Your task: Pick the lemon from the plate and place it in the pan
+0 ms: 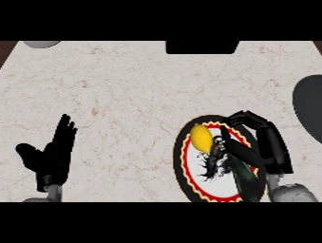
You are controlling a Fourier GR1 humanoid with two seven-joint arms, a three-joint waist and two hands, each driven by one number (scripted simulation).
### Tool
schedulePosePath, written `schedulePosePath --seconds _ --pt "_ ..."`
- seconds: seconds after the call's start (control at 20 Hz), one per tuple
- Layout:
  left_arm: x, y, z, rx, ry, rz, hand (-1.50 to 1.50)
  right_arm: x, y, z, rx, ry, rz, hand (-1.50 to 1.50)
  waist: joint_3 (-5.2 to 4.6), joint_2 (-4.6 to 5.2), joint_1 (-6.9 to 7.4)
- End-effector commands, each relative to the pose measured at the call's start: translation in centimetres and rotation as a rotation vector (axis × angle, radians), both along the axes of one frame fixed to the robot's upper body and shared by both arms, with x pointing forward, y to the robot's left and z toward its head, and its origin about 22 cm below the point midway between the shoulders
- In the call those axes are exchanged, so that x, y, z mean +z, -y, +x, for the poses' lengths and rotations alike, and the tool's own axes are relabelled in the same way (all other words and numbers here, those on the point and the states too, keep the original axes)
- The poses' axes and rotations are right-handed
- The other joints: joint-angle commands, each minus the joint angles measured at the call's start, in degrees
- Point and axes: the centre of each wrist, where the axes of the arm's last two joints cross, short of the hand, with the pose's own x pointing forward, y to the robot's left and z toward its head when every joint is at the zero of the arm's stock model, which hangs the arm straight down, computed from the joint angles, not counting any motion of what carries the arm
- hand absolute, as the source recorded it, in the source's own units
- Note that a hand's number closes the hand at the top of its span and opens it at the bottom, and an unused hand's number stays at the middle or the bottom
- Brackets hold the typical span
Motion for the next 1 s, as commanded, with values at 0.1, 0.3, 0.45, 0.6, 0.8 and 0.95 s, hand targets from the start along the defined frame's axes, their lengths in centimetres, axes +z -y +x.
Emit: schedulePosePath --seconds 0.1,0.3,0.45,0.6,0.8,0.95 --pt "-0.6 0.1 -0.3 0.03 -0.094 -0.079 0.0 -0.7 -6.7 -6.1 -0.078 0.214 -0.161 -1.5 -0.15 0.06 -1.84" --pt "-0.7 0.6 -1.6 0.008 -0.105 -0.098 0.0 -1.9 -7.9 -9.0 -0.205 0.232 -0.321 -1.5 -0.14 0.28 -1.14" --pt "-0.6 0.8 -1.6 0.014 -0.101 -0.094 0.0 0.0 -9.0 -9.1 -0.289 0.187 -0.396 -1.5 -0.17 0.56 -0.52" --pt "-0.5 1.2 -1.4 -0.001 -0.1 -0.073 0.0 1.7 -9.2 -6.6 -0.343 0.119 -0.495 -1.5 -0.09 0.84 0.21" --pt "0.1 1.4 -0.6 -0.031 -0.091 -0.078 0.0 6.2 -11.2 -3.3 -0.381 0.052 -0.547 -1.5 -0.08 0.97 0.82" --pt "-0.5 0.5 -1.4 -0.024 -0.116 -0.072 0.0 6.9 -11.4 -1.8 -0.328 -0.094 -0.662 -1.5 -0.08 0.99 1.12"
